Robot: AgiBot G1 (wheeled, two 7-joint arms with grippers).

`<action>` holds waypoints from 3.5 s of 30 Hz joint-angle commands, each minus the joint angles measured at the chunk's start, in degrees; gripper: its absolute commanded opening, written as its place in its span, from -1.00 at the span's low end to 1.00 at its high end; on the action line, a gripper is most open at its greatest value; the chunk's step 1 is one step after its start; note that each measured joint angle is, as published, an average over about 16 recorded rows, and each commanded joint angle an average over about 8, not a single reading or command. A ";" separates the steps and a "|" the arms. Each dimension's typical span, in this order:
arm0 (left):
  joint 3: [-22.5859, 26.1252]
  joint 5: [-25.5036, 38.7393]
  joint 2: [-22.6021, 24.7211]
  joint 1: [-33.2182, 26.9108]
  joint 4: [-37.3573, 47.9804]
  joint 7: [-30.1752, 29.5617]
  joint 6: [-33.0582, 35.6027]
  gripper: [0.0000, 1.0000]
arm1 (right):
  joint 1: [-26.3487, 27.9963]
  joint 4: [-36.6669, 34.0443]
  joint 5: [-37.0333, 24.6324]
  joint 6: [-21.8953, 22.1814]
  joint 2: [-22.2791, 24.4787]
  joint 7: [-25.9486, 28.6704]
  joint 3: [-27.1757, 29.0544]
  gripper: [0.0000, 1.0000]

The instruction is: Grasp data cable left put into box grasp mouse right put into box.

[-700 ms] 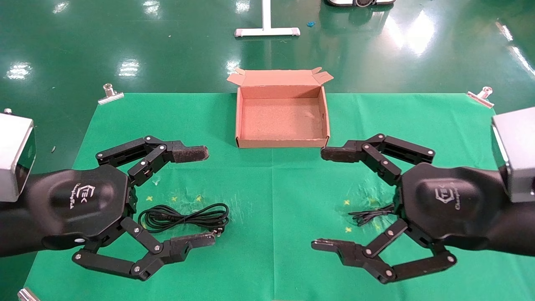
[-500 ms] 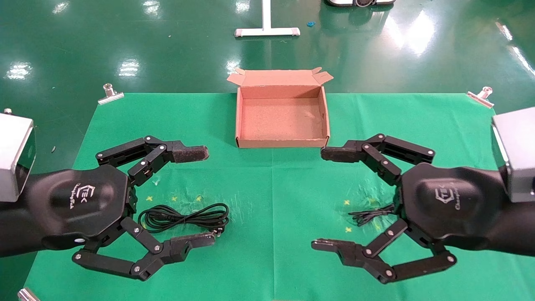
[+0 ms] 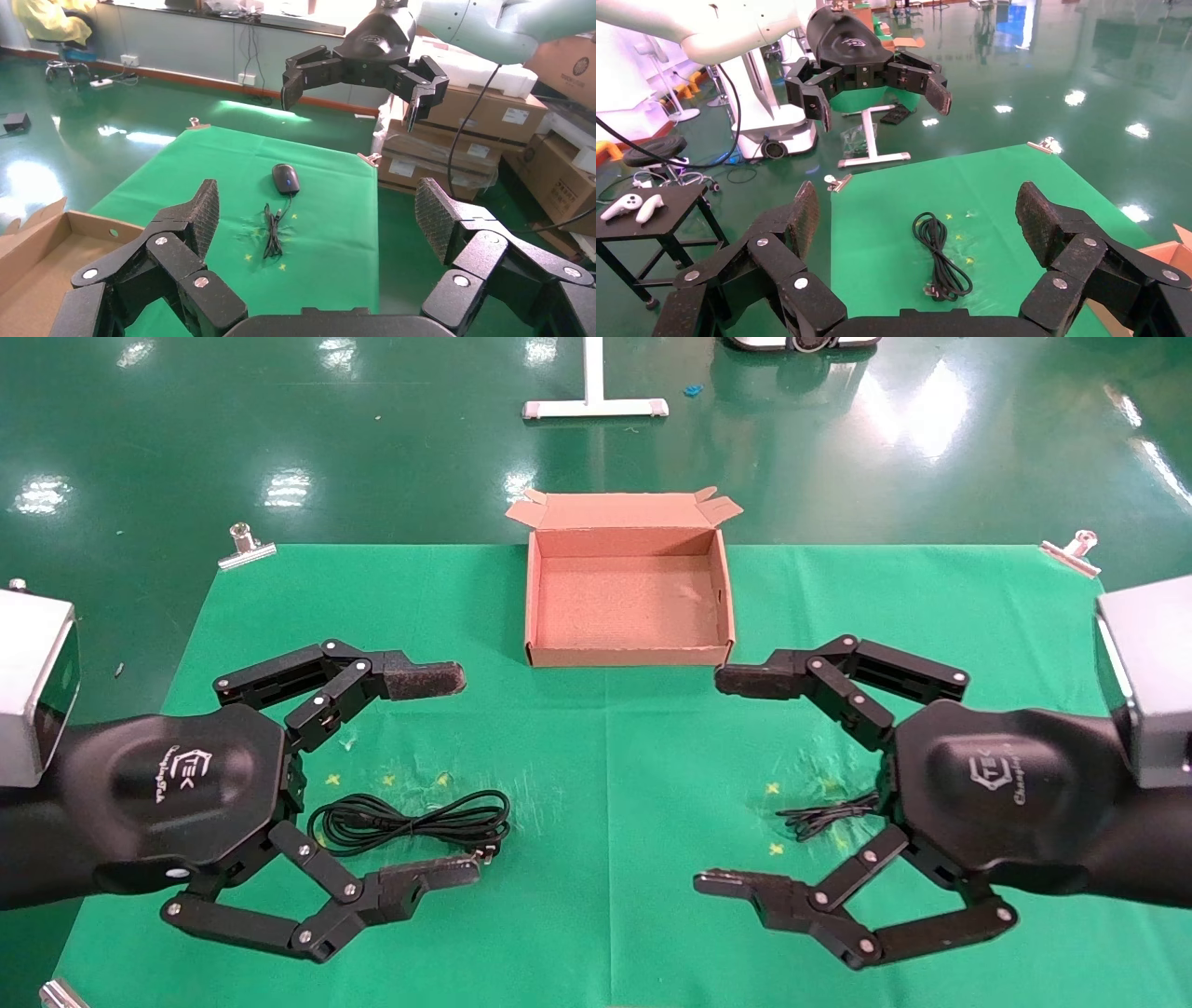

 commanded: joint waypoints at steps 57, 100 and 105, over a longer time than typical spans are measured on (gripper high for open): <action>34.35 83.59 21.18 -22.65 -4.08 -27.02 -5.03 1.00 | 11.92 4.22 -27.34 0.00 4.22 4.38 -10.65 1.00; 35.22 85.41 22.13 -23.23 -4.11 -29.47 -3.75 1.00 | 13.82 3.70 -70.90 13.37 -9.55 18.62 -24.23 1.00; 35.25 85.44 22.13 -23.22 -4.10 -29.51 -3.76 0.11 | 13.50 3.61 -71.72 13.97 -9.94 19.51 -24.37 0.59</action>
